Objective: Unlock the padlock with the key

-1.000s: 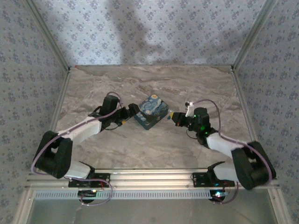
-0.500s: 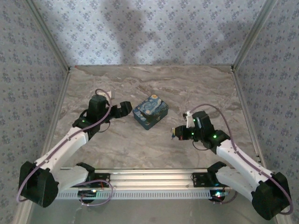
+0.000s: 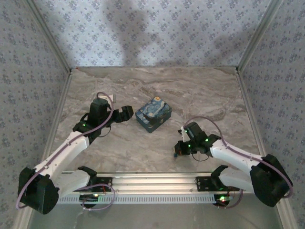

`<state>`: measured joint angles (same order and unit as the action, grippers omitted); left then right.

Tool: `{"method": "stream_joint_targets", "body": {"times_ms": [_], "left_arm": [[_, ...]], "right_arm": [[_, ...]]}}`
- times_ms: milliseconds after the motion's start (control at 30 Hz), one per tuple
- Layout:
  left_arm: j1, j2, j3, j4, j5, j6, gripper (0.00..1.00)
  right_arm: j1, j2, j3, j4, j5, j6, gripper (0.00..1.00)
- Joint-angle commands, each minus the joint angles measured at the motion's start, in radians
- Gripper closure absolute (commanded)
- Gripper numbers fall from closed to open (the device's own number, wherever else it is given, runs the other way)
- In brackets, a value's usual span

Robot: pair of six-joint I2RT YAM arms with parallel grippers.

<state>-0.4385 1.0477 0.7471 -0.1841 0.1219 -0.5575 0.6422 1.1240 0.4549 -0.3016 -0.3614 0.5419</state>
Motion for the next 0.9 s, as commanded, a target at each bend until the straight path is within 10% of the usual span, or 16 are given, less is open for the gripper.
{"method": "stream_joint_targets", "body": {"times_ms": [0, 533, 867], "left_arm": [[0.003, -0.016, -0.006, -0.009, -0.007, 0.016, 0.02], [0.006, -0.053, 0.022, -0.035, -0.102, 0.044, 0.02], [0.019, -0.160, -0.025, 0.123, -0.486, 0.272, 0.02]], "right_arm": [[0.002, 0.037, 0.006, 0.063, 0.009, 0.004, 0.98], [-0.113, 0.036, 0.072, 0.037, 0.048, -0.098, 0.72], [-0.331, -0.150, 0.151, 0.031, 0.211, -0.271, 0.52]]}}
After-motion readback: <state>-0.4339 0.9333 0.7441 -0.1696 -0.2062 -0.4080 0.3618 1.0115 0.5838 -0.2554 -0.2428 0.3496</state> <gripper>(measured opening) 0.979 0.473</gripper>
